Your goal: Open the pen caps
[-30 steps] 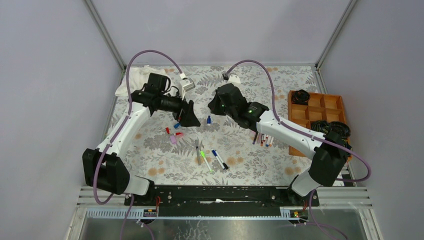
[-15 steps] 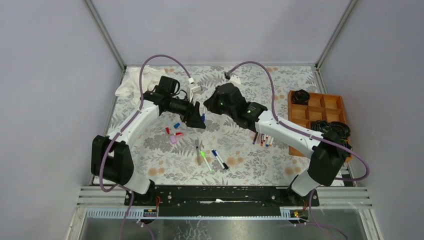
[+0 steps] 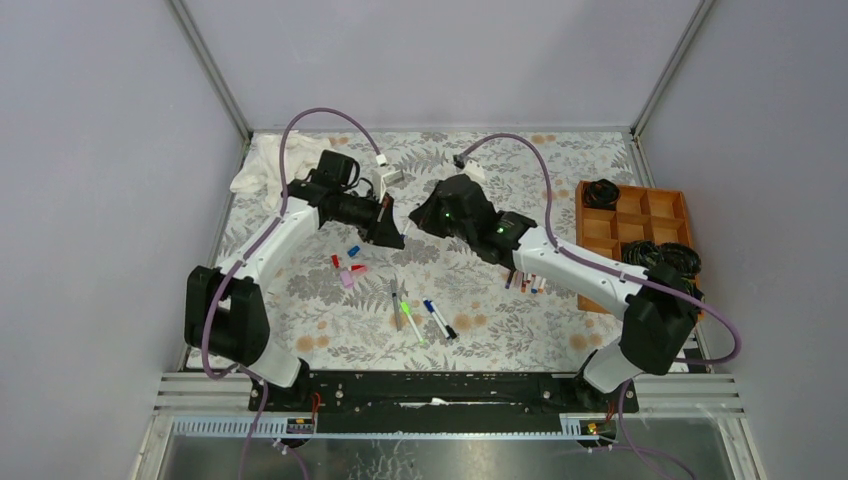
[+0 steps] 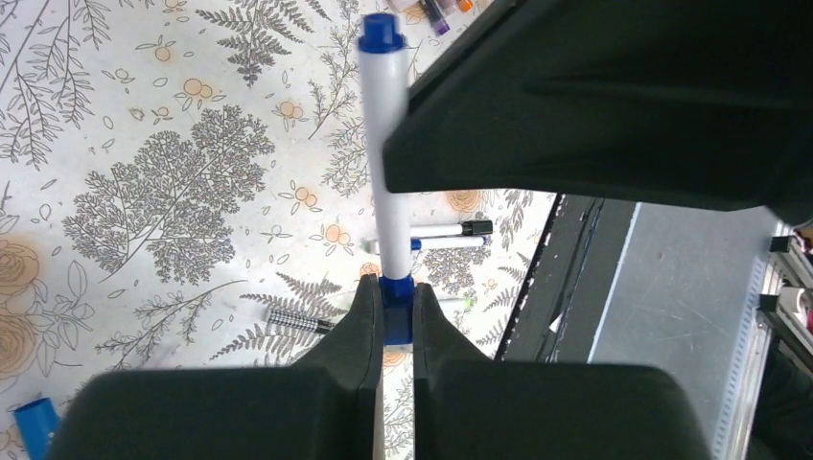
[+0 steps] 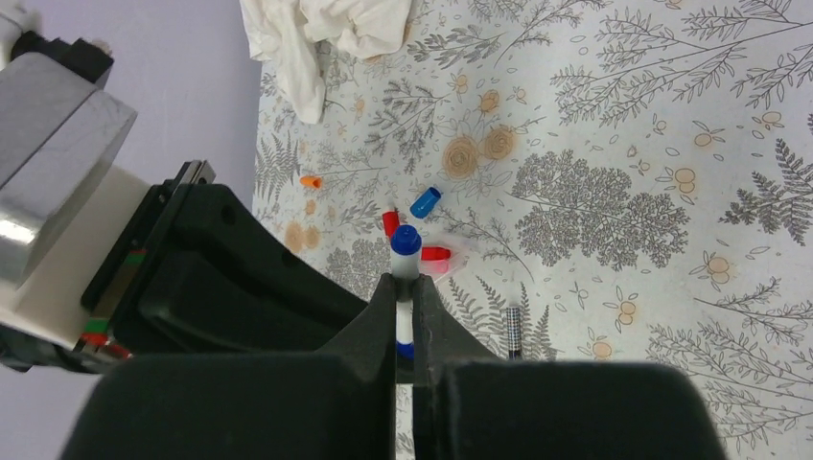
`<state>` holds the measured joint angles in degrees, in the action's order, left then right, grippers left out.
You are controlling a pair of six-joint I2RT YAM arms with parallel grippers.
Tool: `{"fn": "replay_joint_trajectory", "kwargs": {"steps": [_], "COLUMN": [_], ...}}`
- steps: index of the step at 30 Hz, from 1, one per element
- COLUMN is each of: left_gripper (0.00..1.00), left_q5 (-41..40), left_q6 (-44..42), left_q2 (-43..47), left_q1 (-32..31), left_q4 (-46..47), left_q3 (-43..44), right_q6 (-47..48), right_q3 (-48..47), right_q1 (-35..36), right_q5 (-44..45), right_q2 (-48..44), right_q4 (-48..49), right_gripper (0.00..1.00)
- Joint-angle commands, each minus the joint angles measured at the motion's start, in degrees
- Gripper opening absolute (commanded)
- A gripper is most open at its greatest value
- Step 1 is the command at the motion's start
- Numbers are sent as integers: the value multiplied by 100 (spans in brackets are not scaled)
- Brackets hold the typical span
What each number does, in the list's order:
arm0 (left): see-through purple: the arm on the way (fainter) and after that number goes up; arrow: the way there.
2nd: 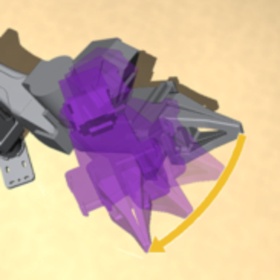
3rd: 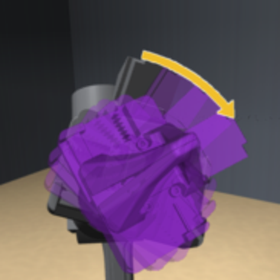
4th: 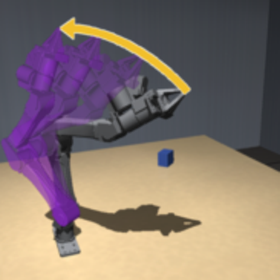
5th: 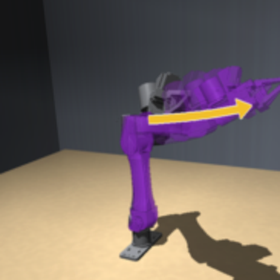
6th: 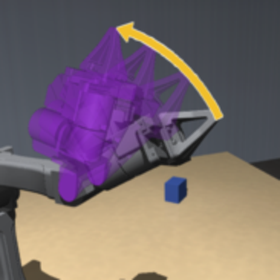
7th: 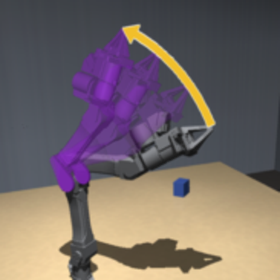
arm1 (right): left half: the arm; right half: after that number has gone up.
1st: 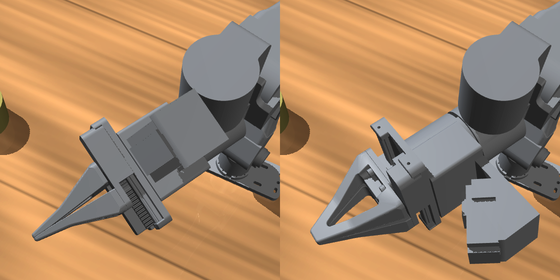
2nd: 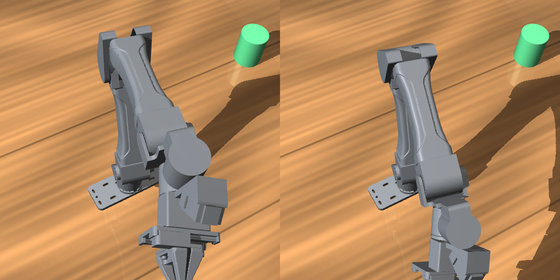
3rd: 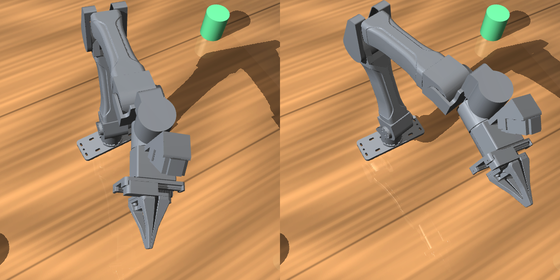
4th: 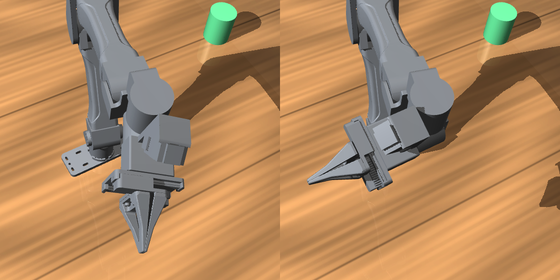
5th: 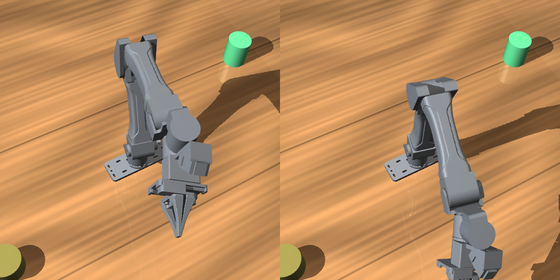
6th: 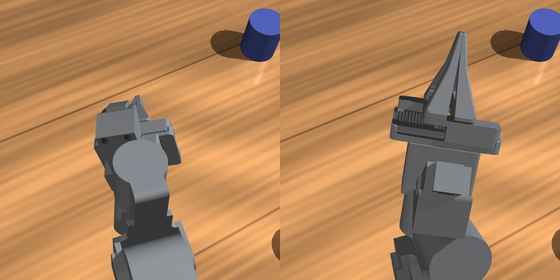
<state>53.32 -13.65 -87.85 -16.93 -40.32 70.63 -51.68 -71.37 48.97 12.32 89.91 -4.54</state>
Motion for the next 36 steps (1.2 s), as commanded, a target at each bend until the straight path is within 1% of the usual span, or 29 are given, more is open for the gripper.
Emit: {"fn": "replay_joint_trajectory", "kwargs": {"steps": [1, 3, 4, 6, 7, 10, 13, 15, 17, 20, 23, 28, 33, 36], "left_gripper": [0, 0, 0, 0, 0, 0, 0, 0, 0, 0, 0, 0, 0, 0], "left_q5": [-165, -278, -326, -431, -497, -839, -1406, -1719, -1924, -2120, -2173, -2308, -2453, -2508], "left_q6": [-662, -1005, -1272, -1767, -2022, -2758, -3259, -3433, -3565, -3689, -3785, -3924, -4062, -4093], "left_q2": [20, 38, 51, 65, 77, 175, 356, 480, 594, 727, 820, 855, 876, 897], "left_q1": [-12, -10, -16, -33, -49, -162, -425, -606, -769, -962, -1054, -1156, -1302, -1371], "left_q4": [-109, -329, -468, -778, -972, -1394, -1582, -1600, -1602, -1598, -1600, -1583, -1579, -1578], "left_q3": [158, 125, 107, 85, 83, 34, -130, -222, -288, -324, -361, -452, -564, -594], "right_q6": [4, 40, 61, 232, 358, 819, 1190, 1400, 1534, 1530, 1437, 1332, 1259, 1203], "right_q3": [77, 9, -86, -291, -435, -770, -1097, -1319, -1362, -1126, -943, -890, -786, -732], "right_q1": [-63, -251, -380, -649, -776, -1194, -1497, -1564, -1562, -1512, -1386, -1055, -926, -874], "right_q5": [-226, -564, -812, -1465, -1748, -2794, -4029, -4644, -5262, -5857, -6379, -6886, -6984, -7023], "right_q2": [-394, -459, -462, -425, -385, -237, 125, 480, 833, 1139, 1328, 1532, 1694, 1767], "right_q4": [-297, -497, -603, -862, -1063, -1496, -2025, -2400, -2564, -2408, -2105, -1759, -1600, -1484], "right_gripper": [7, 20, 30, 43, 47, 53, 55, 55, 52, 48, 48, 50, 52, 51]}}
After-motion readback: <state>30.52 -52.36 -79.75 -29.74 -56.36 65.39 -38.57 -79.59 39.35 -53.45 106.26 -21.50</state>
